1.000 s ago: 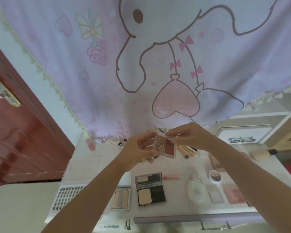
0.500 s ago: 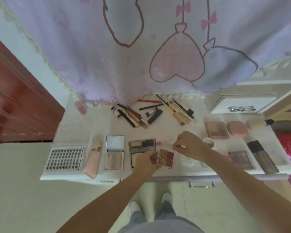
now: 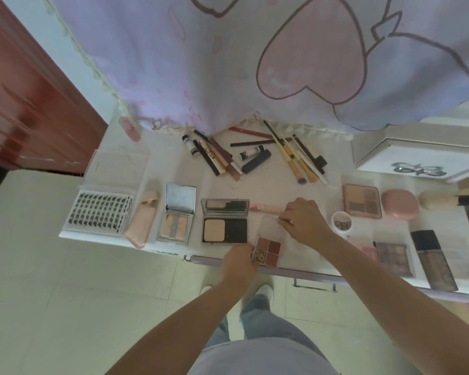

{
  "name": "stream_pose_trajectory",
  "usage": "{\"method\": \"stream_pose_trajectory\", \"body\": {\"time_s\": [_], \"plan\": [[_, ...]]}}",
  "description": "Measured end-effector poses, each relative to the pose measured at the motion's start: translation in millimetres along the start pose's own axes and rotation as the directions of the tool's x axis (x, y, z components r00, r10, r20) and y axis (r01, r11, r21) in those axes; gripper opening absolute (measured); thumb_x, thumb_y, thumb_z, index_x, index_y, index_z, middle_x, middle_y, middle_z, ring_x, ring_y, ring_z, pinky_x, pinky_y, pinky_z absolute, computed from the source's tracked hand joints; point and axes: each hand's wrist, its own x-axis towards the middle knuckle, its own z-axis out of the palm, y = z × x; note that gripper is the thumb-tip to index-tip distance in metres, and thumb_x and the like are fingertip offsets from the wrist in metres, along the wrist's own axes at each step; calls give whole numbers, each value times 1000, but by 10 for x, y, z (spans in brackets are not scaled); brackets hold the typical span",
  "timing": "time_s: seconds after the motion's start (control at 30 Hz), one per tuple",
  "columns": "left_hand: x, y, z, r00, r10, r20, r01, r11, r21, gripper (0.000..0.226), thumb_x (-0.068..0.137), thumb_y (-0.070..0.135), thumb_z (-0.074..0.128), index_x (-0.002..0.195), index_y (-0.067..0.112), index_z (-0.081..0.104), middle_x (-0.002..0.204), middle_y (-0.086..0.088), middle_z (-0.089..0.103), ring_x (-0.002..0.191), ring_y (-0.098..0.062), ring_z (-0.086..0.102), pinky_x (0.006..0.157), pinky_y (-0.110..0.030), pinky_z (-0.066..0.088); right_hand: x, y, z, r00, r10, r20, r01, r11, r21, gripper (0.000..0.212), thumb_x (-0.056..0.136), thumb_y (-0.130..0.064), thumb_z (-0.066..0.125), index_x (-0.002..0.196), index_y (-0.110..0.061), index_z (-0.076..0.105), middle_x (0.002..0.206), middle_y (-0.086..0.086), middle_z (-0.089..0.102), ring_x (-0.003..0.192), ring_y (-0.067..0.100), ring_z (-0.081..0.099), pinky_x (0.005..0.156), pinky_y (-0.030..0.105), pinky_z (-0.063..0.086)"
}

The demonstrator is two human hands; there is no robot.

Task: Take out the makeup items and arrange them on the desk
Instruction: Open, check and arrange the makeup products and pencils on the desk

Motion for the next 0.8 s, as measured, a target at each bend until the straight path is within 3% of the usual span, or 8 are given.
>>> {"method": "stream_pose_trajectory", "body": {"time_s": [0.17, 0.23, 0.3, 0.4, 0.63, 0.8], "plan": [[16, 68, 41, 999, -34, -27, 35, 998, 55, 17, 93, 21, 49, 102, 9, 57, 101, -6, 60, 99, -21, 58, 81, -25, 45, 85, 62, 10, 998, -53, -31, 54, 998, 12, 9, 56, -13, 79, 56, -14, 71, 52, 1, 60, 51, 24, 58, 49, 27, 34], [25, 86, 56, 999, -37, -40, 40, 996, 82, 20, 94, 22, 49, 107, 9, 57, 108, -6, 60, 100, -20, 58, 81, -25, 46, 104, 64, -11, 1000, -25, -13, 26, 998, 56, 8, 77, -11, 67, 76, -6, 73, 72, 11, 65, 74, 33, 60, 66, 32, 29], [21, 111, 64, 998, -36, -59, 43, 993, 112, 20, 94, 21, 48, 108, 9, 56, 109, -6, 60, 100, -21, 58, 79, -24, 45, 142, 61, -5, 999, -6, 36, 6, 1000, 15, 26, 93, -18, 47, 101, -7, 69, 98, 10, 63, 99, 28, 53, 76, 29, 25], [11, 123, 98, 996, -26, -90, 39, 989, 145, 20, 95, 21, 45, 107, 9, 56, 108, -6, 61, 99, -21, 59, 78, -25, 46, 162, 76, -14, 996, -16, 82, 16, 1000, -6, 34, 97, -25, 36, 115, -14, 62, 113, 4, 58, 108, 21, 46, 85, 29, 29], [-9, 98, 187, 992, -16, -125, 36, 987, 158, 25, 96, 28, 44, 109, 9, 55, 108, -7, 61, 99, -22, 59, 84, -28, 48, -201, 240, -30, 993, 88, 75, -93, 994, 64, 39, 94, -30, 40, 131, -17, 47, 131, 1, 50, 121, 19, 41, 98, 27, 30], [-26, 81, 205, 989, -5, -145, 30, 985, 173, 24, 95, 26, 45, 110, 9, 54, 110, -6, 61, 100, -21, 59, 86, -28, 49, -491, 290, 92, 968, 137, 210, -157, 984, 80, 62, 86, -41, 54, 139, -21, 31, 145, 2, 30, 133, 22, 27, 108, 32, 24]]}}
